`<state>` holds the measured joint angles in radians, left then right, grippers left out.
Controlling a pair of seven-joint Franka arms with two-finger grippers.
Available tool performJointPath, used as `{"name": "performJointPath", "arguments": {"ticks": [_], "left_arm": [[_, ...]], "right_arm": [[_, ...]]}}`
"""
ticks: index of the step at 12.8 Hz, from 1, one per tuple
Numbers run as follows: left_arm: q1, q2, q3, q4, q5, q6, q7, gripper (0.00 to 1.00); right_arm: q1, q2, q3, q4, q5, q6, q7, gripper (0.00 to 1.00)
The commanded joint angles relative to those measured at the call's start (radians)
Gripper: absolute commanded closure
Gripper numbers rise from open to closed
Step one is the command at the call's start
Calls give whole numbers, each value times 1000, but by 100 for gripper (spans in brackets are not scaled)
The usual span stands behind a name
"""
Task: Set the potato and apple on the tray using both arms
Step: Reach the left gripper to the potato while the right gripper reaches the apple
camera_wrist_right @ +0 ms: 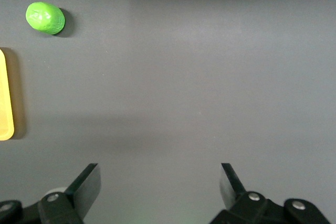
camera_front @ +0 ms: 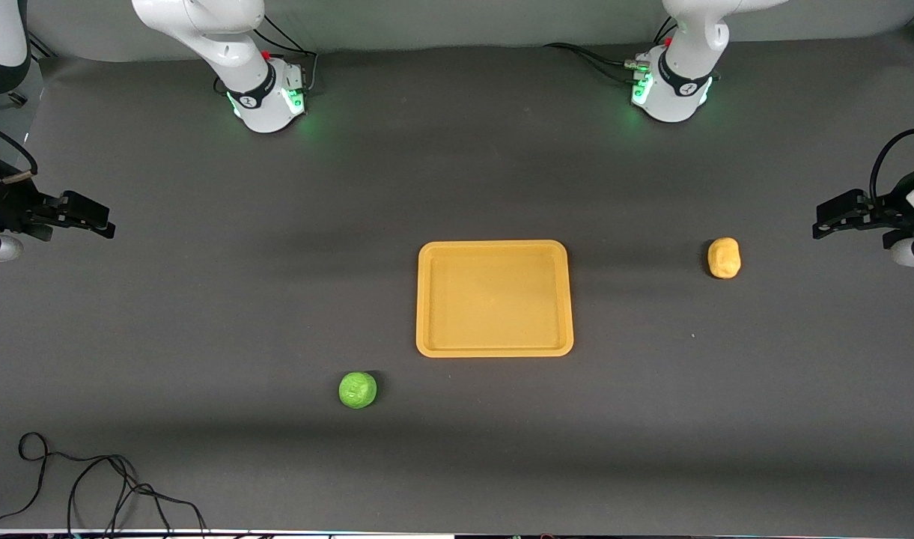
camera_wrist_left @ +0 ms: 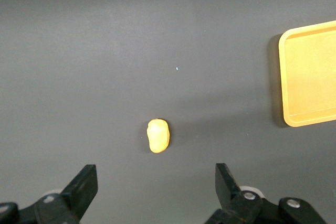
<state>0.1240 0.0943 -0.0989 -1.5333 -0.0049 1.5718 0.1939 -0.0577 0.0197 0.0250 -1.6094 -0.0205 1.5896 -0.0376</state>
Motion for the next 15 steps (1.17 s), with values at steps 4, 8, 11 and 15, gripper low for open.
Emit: {"name": "performJointPath", "arguments": {"ticks": [4, 8, 11, 15], "left_arm": [[-1, 5, 2, -28, -7, 0, -14, 0], [14, 60, 7, -206, -6, 250, -4, 0], [20, 160, 7, -387, -7, 491, -1, 0], [55, 235, 7, -553, -1, 561, 53, 1]], "right_arm": [[73, 48, 13, 92, 19, -14, 77, 0], [205, 135, 13, 201, 19, -14, 201, 0], [288, 248, 13, 316, 17, -13, 298, 0], [370, 379, 13, 435, 14, 30, 393, 0]]}}
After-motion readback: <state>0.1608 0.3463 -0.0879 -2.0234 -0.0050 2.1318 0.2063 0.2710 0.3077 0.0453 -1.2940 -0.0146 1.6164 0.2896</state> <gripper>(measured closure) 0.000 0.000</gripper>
